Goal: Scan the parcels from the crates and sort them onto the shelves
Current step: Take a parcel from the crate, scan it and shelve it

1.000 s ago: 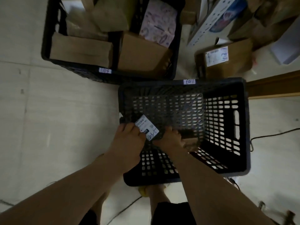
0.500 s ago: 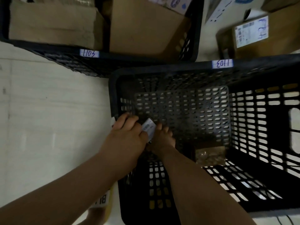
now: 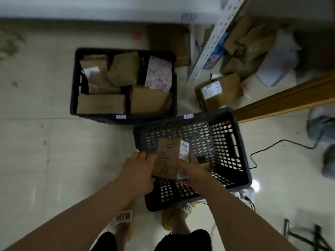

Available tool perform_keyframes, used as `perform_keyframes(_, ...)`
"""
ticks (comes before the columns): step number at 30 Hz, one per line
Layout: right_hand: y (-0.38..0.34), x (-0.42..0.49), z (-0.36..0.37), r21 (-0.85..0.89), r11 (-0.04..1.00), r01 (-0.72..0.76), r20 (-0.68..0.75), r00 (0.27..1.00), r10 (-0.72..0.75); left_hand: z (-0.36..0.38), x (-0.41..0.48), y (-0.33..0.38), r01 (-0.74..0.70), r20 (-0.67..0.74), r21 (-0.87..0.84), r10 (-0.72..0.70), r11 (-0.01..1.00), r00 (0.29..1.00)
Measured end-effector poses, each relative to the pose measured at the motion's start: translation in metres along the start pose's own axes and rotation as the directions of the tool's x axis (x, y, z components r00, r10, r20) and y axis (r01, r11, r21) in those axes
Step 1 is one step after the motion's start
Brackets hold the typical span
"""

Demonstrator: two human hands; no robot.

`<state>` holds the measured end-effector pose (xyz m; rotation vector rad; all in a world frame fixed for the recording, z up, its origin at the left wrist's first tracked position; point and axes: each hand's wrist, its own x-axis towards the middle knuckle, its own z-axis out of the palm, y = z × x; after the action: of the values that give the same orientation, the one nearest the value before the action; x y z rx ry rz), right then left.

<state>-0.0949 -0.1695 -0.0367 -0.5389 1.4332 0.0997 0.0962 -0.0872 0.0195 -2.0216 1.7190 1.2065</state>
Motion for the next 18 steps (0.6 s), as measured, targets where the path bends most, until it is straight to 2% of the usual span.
perform_keyframes(2, -0.028, -0.055, 0.001, 0.005, 0.996, 0.087, 0.02, 0.996, -0.087, -0.046, -0.028, 0.018, 0.056, -0.018, -0.327, -0.065, 0.943, 0.998)
perform_keyframes(4, -0.056, -0.111, 0.004, -0.038, 0.986, 0.16, 0.033, 0.987, -0.159, -0.09, -0.055, 0.031, 0.066, -0.069, -0.606, -0.135, 0.793, 0.988)
perform_keyframes(6, -0.084, -0.167, 0.011, -0.118, 0.961, 0.25, 0.036, 0.968, -0.247, -0.131, -0.082, 0.042, 0.087, -0.049, -0.763, -0.192, 0.64, 0.98)
perform_keyframes(10, -0.131, -0.268, 0.029, -0.313, 0.853, 0.419, 0.099, 0.907, -0.409, -0.201, -0.134, 0.058, -0.047, -0.133, -0.879, -0.15, 0.474, 0.98)
perform_keyframes(12, -0.147, -0.31, 0.041, -0.379, 0.786, 0.489, 0.145, 0.87, -0.472, -0.227, -0.161, 0.066, -0.075, -0.145, -0.896, -0.128, 0.437, 0.981)
perform_keyframes(15, -0.164, -0.354, 0.061, -0.483, 0.692, 0.537, 0.187, 0.835, -0.517, -0.252, -0.195, 0.073, -0.09, -0.154, -0.896, -0.112, 0.435, 0.982)
perform_keyframes(18, -0.173, -0.379, 0.069, -0.49, 0.662, 0.567, 0.199, 0.812, -0.548, -0.269, -0.214, 0.068, -0.093, -0.14, -0.942, -0.125, 0.323, 0.982)
